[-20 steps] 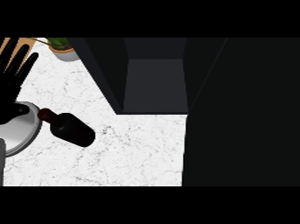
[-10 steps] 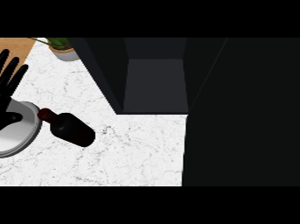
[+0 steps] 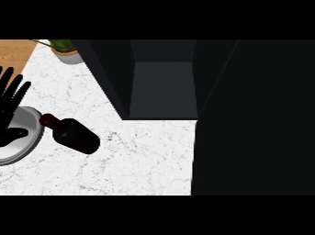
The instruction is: Pick up the wine, place it into the cabinet and close the cabinet
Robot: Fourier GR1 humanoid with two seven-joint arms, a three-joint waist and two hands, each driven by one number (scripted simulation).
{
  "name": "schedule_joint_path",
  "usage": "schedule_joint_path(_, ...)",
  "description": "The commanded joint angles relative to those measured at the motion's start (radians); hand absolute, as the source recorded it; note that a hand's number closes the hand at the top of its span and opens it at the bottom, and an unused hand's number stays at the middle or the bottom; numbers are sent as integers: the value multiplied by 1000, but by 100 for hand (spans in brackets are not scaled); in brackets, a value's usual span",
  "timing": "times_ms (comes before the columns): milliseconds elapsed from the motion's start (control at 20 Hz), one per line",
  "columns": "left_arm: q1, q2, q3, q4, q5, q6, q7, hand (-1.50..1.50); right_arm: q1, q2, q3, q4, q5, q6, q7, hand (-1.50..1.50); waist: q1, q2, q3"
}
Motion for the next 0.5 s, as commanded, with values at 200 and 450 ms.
schedule_joint_path(200, 20, 25, 35, 216, -40, -135, -142, -150, 8, 30, 64, -93, 21, -42, 85, -150, -3, 0, 0)
schedule_joint_path(450, 23, 34, 32, 291, -53, -183, -170, -150, -14, 22, 49, -24, 36, -7, 44, -150, -1, 1, 0)
